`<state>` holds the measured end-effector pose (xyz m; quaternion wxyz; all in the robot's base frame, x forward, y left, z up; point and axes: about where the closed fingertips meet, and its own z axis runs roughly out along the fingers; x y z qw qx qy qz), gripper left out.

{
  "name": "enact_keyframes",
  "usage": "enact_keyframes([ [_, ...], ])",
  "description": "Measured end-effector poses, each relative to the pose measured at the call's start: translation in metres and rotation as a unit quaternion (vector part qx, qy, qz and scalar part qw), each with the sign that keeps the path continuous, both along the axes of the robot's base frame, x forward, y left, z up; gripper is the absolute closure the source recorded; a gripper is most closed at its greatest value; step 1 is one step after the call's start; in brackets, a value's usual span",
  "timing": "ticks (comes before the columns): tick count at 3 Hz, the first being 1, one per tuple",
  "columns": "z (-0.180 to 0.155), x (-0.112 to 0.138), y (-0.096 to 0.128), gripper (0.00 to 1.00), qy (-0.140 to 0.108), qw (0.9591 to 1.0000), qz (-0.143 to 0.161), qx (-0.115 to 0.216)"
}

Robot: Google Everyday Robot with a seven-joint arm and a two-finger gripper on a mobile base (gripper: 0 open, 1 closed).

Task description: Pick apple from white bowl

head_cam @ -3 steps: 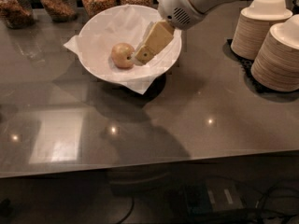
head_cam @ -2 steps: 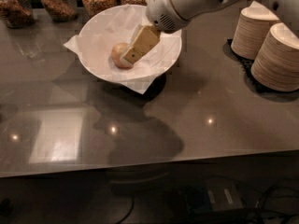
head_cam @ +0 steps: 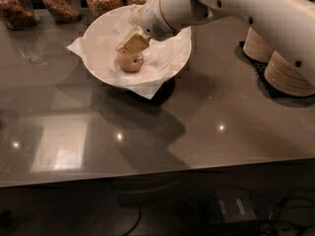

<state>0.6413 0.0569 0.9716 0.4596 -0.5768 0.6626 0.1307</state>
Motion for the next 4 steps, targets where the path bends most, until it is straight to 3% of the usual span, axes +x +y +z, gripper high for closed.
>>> enact_keyframes([
  [1,-0.012,0.011,0.009,0.37,0.004,1.0000,0.003,0.006],
  [2,-0.034,0.022,0.015,0.28,0.021,0.9998,0.003,0.005],
  [4,-0.072,0.046,0.019,0.31,0.048,0.9988,-0.007,0.000],
])
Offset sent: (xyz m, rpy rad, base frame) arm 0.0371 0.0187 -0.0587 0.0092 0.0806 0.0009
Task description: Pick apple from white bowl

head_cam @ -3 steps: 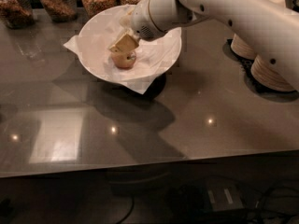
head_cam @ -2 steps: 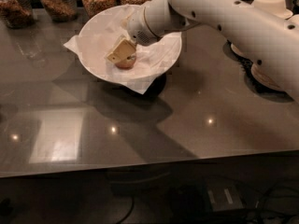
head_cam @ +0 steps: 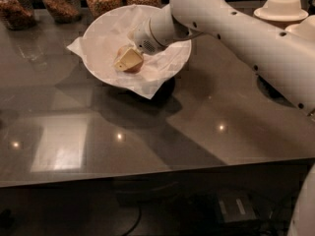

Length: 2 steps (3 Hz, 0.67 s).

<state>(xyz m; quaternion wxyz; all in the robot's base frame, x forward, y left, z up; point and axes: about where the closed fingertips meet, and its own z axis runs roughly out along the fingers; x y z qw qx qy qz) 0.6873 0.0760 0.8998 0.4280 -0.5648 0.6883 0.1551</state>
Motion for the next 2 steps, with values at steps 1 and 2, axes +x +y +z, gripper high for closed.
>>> enact_keyframes([
  [1,-0.015,0.010,-0.002,0.32,0.010,0.9999,-0.009,-0.004],
  [2,-0.027,0.018,-0.007,0.32,0.019,0.9996,-0.018,-0.011],
])
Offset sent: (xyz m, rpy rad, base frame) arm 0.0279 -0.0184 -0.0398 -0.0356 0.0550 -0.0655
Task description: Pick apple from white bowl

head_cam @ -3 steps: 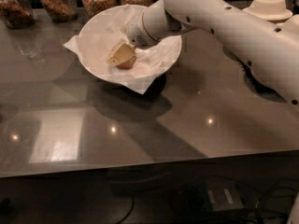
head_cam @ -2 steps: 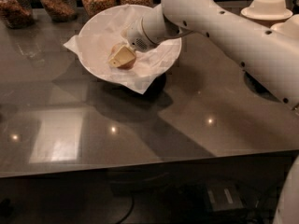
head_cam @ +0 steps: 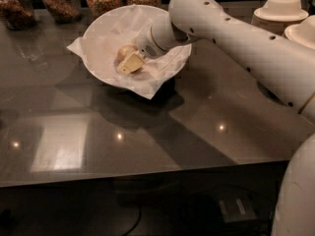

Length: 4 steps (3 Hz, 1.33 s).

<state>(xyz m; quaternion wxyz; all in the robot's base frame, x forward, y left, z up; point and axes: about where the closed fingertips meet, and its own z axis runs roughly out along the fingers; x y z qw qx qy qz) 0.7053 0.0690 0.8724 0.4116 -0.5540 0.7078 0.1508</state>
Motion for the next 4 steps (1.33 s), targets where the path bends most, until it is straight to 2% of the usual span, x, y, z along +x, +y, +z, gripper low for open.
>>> enact_keyframes([
  [1,-0.0098,0.0057,-0.0036,0.32,0.006,1.0000,-0.006,-0.005],
  [2,-0.0129,0.0081,-0.0038,0.42,0.008,0.9999,-0.007,-0.006],
  [4,-0.0114,0.0086,-0.0038,0.86,0.006,0.9999,-0.007,-0.005],
])
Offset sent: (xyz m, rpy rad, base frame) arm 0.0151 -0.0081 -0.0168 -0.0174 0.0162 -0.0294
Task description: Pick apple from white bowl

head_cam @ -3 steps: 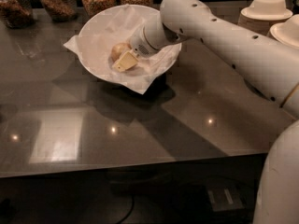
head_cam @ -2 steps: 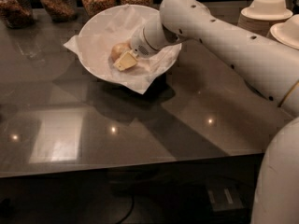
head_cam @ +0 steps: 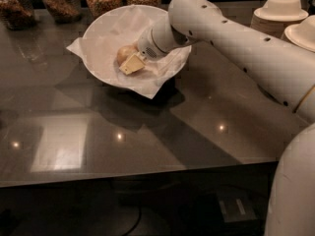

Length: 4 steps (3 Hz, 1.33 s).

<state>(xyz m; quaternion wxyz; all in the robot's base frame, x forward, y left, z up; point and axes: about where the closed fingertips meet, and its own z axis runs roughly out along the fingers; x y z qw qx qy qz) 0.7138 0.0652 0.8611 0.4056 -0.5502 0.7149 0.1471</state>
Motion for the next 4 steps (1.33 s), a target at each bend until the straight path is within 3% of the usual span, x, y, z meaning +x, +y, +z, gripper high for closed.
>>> enact_keyframes([
  [1,0.015,-0.006,0.003,1.00,-0.010,0.9999,0.011,0.007],
  [3,0.062,-0.035,0.004,1.00,-0.019,0.9982,0.056,-0.008],
  [4,0.087,-0.062,-0.012,1.00,0.012,0.9968,0.075,-0.026],
])
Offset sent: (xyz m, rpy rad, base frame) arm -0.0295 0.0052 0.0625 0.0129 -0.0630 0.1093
